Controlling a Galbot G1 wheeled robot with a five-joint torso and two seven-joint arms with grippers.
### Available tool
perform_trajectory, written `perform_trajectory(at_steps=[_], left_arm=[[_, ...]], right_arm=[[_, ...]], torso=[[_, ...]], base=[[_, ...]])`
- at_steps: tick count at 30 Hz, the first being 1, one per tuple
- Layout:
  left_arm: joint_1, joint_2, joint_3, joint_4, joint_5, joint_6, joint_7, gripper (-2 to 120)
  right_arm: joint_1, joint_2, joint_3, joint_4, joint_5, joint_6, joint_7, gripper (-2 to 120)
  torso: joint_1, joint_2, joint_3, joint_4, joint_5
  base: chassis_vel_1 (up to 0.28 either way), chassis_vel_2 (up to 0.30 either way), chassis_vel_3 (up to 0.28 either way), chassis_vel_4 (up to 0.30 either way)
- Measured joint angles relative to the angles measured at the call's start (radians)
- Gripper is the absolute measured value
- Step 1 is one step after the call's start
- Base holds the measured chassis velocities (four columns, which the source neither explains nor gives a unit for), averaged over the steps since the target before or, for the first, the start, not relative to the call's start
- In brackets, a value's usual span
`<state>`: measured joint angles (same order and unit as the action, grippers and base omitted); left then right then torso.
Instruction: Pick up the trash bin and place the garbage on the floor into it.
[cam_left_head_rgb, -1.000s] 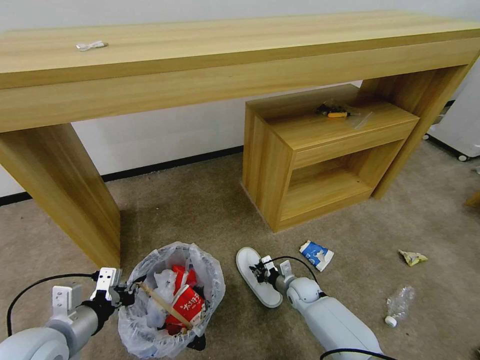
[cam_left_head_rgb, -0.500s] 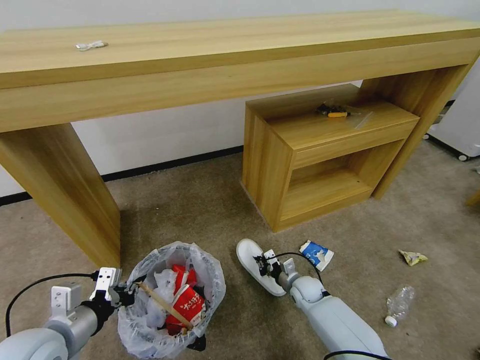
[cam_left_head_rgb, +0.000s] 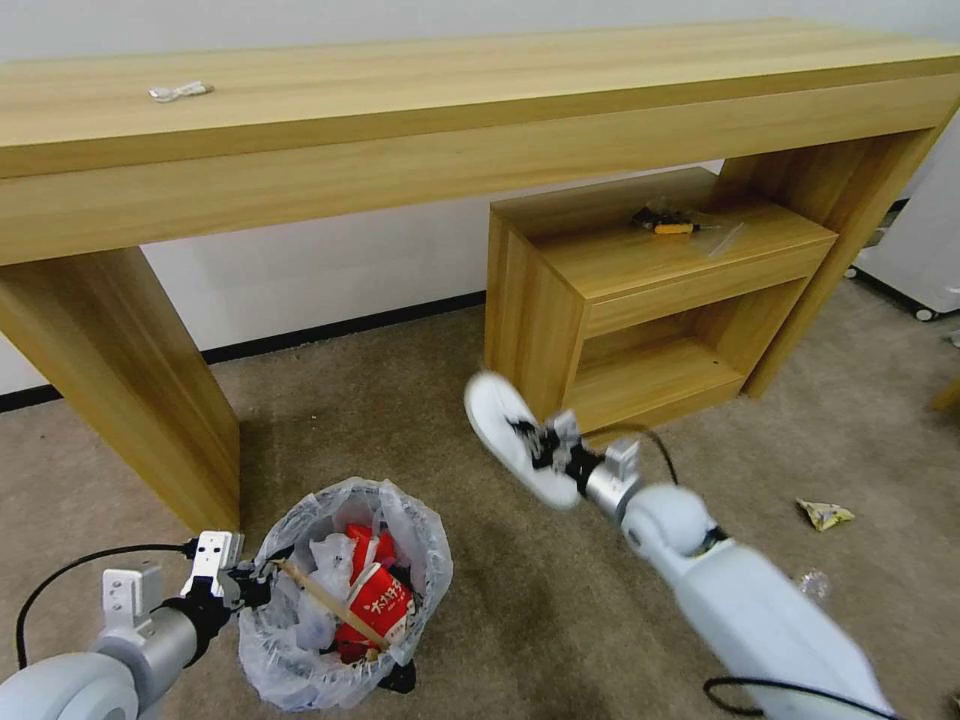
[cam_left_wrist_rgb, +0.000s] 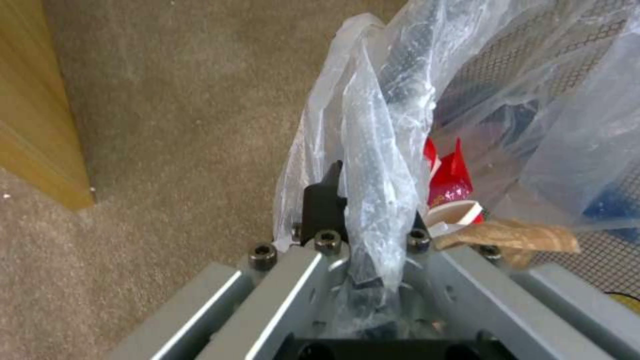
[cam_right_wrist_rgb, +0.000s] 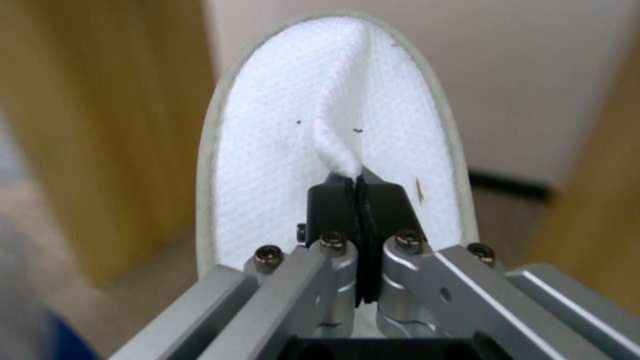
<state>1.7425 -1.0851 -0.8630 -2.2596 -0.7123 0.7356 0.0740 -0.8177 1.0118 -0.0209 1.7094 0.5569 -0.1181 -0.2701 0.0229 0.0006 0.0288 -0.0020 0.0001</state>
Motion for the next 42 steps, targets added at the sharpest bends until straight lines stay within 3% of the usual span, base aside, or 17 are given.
perform_trajectory(at_steps=[4, 9, 16, 20, 29, 41, 42], left_arm=[[-0.004, 0.009, 0.012, 0.002, -0.039, 0.000, -0.023, 0], [-0.008, 0.021, 0.023, 0.006, -0.064, 0.000, -0.038, 0], [-0.008, 0.029, 0.025, 0.007, -0.071, 0.000, -0.041, 0], [-0.010, 0.031, 0.025, 0.007, -0.072, 0.000, -0.041, 0], [-0.008, 0.034, 0.021, -0.002, -0.077, 0.000, -0.038, 0], [-0.009, 0.036, 0.015, -0.002, -0.080, 0.000, -0.037, 0], [-0.009, 0.037, 0.014, -0.002, -0.080, 0.000, -0.036, 0]], right_arm=[[0.110, -0.012, -0.100, 0.113, 0.052, -0.015, -0.014, 0], [0.198, 0.027, -0.224, 0.146, 0.084, -0.016, -0.010, 0], [0.261, 0.195, -0.433, 0.121, 0.081, -0.010, 0.007, 0], [0.266, 0.259, -0.490, 0.093, 0.075, -0.006, 0.026, 0], [0.232, 0.314, -0.530, 0.014, 0.052, 0.020, 0.048, 0], [0.178, 0.296, -0.532, 0.009, 0.024, 0.035, 0.061, 0], [0.174, 0.290, -0.531, 0.016, 0.022, 0.035, 0.062, 4]], torso=[[0.000, 0.000, 0.000, 0.0002, 0.0000], [0.000, 0.000, 0.000, 0.0002, -0.0001], [0.000, 0.000, 0.000, 0.0003, -0.0001], [0.000, 0.000, 0.000, 0.0003, -0.0002], [0.000, 0.000, 0.000, 0.0001, -0.0001], [0.000, 0.000, 0.000, 0.0001, 0.0002], [0.000, 0.000, 0.000, 0.0001, 0.0002]], base=[[0.000, 0.000, 0.000, 0.000], [0.000, 0.000, 0.000, 0.000], [0.000, 0.000, 0.000, 0.000], [0.000, 0.000, 0.000, 0.000], [0.000, 0.000, 0.000, 0.000], [0.000, 0.000, 0.000, 0.000], [0.000, 0.000, 0.000, 0.000]])
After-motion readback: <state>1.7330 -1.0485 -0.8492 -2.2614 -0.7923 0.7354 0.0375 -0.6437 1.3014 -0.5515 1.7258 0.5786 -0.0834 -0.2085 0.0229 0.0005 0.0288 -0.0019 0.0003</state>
